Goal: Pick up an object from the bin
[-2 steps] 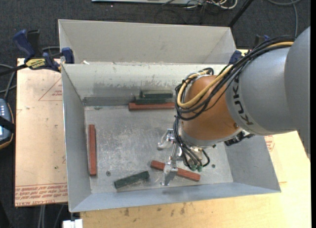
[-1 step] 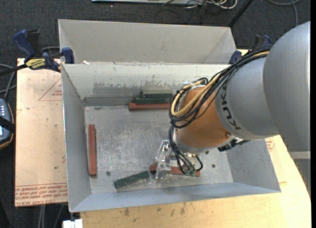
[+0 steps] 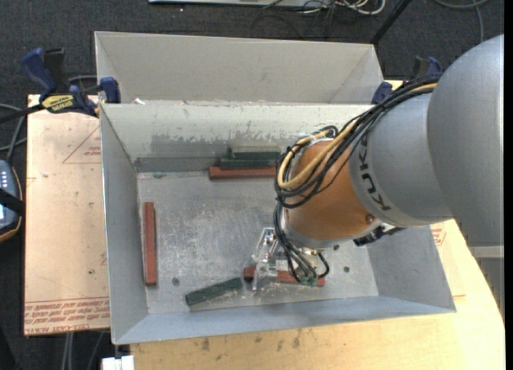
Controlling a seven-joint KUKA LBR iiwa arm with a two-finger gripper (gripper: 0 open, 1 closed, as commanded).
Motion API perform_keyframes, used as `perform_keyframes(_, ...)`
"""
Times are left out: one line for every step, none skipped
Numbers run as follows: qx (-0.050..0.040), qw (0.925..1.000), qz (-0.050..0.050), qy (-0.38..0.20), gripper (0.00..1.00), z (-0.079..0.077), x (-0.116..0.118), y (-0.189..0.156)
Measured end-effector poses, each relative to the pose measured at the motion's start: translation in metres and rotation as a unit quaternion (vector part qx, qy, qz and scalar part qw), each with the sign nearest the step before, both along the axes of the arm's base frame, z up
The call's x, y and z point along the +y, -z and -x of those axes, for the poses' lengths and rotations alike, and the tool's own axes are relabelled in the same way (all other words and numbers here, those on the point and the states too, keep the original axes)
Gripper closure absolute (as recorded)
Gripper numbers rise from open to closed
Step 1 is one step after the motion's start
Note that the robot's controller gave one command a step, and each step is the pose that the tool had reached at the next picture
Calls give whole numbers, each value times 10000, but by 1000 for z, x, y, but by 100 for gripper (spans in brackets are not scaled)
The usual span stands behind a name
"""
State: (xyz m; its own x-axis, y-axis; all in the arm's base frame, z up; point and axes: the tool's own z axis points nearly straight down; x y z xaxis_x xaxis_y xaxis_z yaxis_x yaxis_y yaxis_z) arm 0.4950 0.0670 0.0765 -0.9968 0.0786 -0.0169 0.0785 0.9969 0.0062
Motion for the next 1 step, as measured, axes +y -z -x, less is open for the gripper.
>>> perform_keyframes(74, 9999, 21, -140, 100, -3, -18, -132)
